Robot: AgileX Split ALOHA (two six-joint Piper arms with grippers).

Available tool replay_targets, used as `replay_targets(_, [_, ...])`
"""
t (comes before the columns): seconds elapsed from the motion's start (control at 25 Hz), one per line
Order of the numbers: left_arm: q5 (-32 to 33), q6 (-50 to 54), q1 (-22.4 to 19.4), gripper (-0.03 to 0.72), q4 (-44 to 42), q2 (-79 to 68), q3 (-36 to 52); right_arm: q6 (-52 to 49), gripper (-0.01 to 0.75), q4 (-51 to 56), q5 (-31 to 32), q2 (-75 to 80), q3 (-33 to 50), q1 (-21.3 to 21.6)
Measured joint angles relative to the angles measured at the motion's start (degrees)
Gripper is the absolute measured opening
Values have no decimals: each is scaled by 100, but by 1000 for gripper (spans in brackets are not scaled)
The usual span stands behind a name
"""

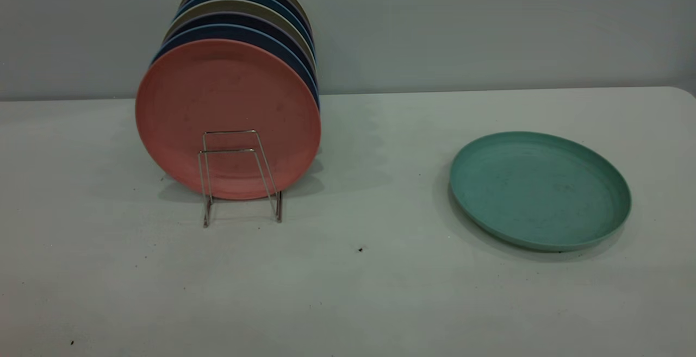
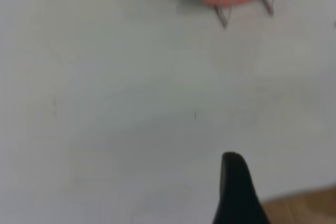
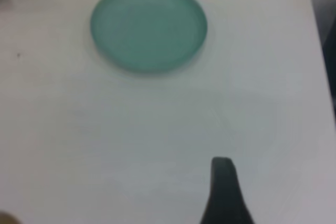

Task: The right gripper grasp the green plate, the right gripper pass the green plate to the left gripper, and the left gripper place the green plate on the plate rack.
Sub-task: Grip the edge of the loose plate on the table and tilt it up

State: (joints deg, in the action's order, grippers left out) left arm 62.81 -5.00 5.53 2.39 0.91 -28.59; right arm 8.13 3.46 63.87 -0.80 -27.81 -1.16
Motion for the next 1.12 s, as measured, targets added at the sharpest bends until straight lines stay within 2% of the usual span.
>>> replay_targets(0.2, [-610, 80, 0, 497, 49, -758, -29, 536, 536, 275, -754, 609, -46, 0])
replay_targets(0.52, [-2494, 86, 0, 497, 326, -2945, -29, 1363, 532, 1527, -2210, 2911, -58, 0])
replay_targets(0.64, [-2936, 48, 0, 497, 512, -3732, -47, 2100, 526, 2311, -2746, 3931, -58, 0])
replay_targets(0.8, [-3157, -204, 0, 497, 893, -4643, -224, 3238, 526, 3780, -3288, 5269, -75, 0])
replay_targets(1.12, [-3719, -955, 0, 497, 1859, -5539, -326, 5736, 526, 6417, -3703, 7806, -715, 0])
